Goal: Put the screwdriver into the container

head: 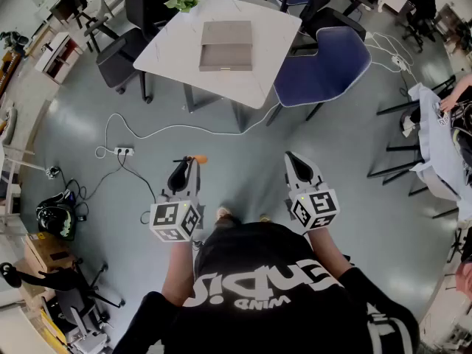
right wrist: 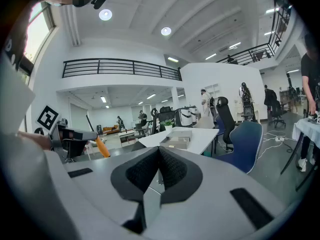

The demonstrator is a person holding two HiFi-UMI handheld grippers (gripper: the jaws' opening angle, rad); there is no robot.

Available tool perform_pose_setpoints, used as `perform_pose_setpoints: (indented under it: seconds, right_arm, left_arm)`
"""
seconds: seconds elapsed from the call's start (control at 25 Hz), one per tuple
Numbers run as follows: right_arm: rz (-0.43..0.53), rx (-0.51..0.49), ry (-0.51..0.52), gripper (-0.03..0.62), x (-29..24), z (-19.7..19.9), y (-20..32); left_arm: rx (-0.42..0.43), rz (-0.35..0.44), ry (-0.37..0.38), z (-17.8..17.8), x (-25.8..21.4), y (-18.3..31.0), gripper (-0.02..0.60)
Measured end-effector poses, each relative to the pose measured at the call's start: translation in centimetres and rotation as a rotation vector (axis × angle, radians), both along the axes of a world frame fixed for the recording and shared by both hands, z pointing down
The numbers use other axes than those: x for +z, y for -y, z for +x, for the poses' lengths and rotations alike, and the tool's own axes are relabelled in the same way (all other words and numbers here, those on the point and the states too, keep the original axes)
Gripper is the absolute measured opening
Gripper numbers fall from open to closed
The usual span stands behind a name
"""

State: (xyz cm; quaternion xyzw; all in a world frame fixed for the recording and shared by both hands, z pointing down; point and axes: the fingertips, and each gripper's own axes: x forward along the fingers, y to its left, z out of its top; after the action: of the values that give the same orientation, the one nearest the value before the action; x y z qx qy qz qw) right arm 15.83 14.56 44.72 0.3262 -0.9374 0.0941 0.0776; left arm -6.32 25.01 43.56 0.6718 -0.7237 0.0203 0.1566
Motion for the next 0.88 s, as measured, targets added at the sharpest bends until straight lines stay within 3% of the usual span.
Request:
perform_pose_setpoints:
  seconds: [0.4, 0.88]
  right_arm:
    - [-0.005, 0.027, 0.027, 0.012, -0.1, -1.8, -0.3]
    - [-0.017, 0.095, 0.063, 0.012, -0.4, -6.0, -0.5]
  left_arm:
    - [0.017, -0.002, -0.018, -1.2, 0.1, -0.2, 0.084]
    - [0.068, 0.013, -0.017, -6.0, 0.0, 0.2, 0.084]
